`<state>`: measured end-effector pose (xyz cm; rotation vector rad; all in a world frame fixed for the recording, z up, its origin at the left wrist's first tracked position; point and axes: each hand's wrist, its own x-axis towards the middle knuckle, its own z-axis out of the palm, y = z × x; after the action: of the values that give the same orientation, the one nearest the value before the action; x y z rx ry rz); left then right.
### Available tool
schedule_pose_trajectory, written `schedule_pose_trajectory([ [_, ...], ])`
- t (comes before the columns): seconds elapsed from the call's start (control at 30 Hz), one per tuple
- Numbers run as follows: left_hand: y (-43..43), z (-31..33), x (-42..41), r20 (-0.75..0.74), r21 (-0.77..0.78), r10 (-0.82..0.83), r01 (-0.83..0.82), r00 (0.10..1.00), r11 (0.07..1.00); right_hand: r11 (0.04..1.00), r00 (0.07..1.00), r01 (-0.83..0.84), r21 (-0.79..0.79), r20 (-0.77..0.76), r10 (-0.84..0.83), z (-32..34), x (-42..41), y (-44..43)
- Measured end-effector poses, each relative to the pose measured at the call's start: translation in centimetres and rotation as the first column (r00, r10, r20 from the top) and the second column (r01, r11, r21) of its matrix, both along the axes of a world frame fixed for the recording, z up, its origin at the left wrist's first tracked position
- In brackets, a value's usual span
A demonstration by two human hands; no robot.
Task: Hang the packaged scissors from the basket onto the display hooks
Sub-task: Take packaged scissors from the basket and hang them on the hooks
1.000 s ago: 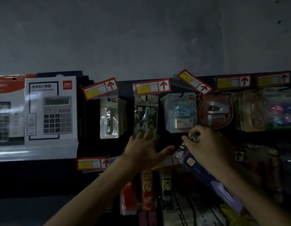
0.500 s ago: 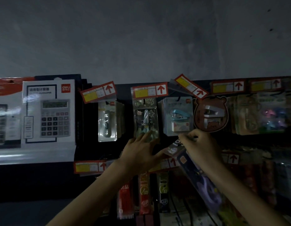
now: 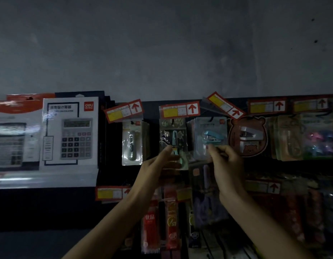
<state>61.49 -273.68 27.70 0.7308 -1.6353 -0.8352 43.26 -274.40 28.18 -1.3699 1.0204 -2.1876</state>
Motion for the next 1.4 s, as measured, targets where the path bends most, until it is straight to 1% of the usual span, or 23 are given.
schedule_pose_trajectory([
  [0.13, 1.9, 0.9, 0.5, -0.022, -0.019, -0.028, 0.027, 0.999, 0.999, 0.999, 0.999, 0.007, -0.04, 0.035, -0.006, 1.1, 1.4, -0.1],
  [0.27, 1.8, 1.8, 0.9, -0.047, -0.04, 0.009, -0.011, 0.999, 0.999, 0.997, 0.999, -0.01, -0.071, 0.053, 0.014, 2.3, 2.5, -0.2],
  [0.33, 1.8, 2.2, 0.9, -0.074, -0.044, 0.02, -0.024, 0.997, 0.999, 0.996, 0.997, -0.049, -0.068, 0.06, 0.053, 2.7, 2.9, -0.1],
  [0.43, 1.9, 2.7, 1.2, -0.114, -0.053, 0.05, -0.056, 0.992, 0.997, 0.986, 0.984, -0.165, -0.021, 0.069, 0.166, 2.7, 3.0, -0.2],
  [0.5, 1.6, 3.0, 1.5, -0.111, -0.077, 0.074, -0.083, 0.991, 0.994, 0.971, 0.971, -0.236, 0.026, 0.03, 0.235, 2.4, 2.7, 0.0],
  [0.57, 1.4, 3.1, 1.8, -0.111, -0.079, 0.077, -0.086, 0.991, 0.993, 0.964, 0.964, -0.259, 0.064, -0.048, 0.262, 2.0, 2.4, 0.4],
  [0.67, 0.8, 3.5, 2.1, -0.116, -0.055, 0.095, -0.102, 0.989, 0.993, 0.97, 0.964, -0.237, 0.047, -0.114, 0.241, 1.5, 2.1, 0.5],
  [0.77, 0.3, 4.0, 1.9, -0.129, -0.036, 0.115, -0.121, 0.985, 0.992, 0.976, 0.969, -0.215, 0.014, -0.12, 0.215, 1.4, 2.1, 0.3],
  [0.87, -0.2, 5.5, 1.4, -0.165, -0.092, 0.168, -0.185, 0.972, 0.979, 0.977, 0.971, -0.214, 0.004, -0.106, 0.213, 2.0, 2.0, -0.1],
  [0.97, -0.7, 7.6, 1.1, -0.163, -0.135, 0.217, -0.24, 0.962, 0.961, 0.984, 0.978, -0.178, 0.006, -0.107, 0.178, 2.7, 1.9, -0.7],
  [1.1, -0.6, 9.7, 0.8, -0.172, -0.13, 0.188, -0.212, 0.967, 0.969, 0.987, 0.98, -0.162, 0.011, -0.111, 0.163, 3.4, 1.8, -1.2],
  [1.2, -0.3, 10.7, 1.0, -0.203, -0.122, 0.153, -0.18, 0.967, 0.976, 0.988, 0.986, -0.155, 0.022, -0.064, 0.156, 3.8, 1.7, -1.8],
  [1.3, 0.2, 11.3, 1.1, -0.244, -0.09, 0.056, -0.08, 0.968, 0.993, 0.992, 0.987, -0.127, 0.016, -0.092, 0.128, 4.2, 1.8, -2.3],
  [1.4, 0.6, 11.6, 1.1, -0.243, -0.099, 0.039, -0.065, 0.969, 0.993, 0.991, 0.985, -0.135, 0.003, -0.107, 0.134, 4.9, 2.4, -2.6],
])
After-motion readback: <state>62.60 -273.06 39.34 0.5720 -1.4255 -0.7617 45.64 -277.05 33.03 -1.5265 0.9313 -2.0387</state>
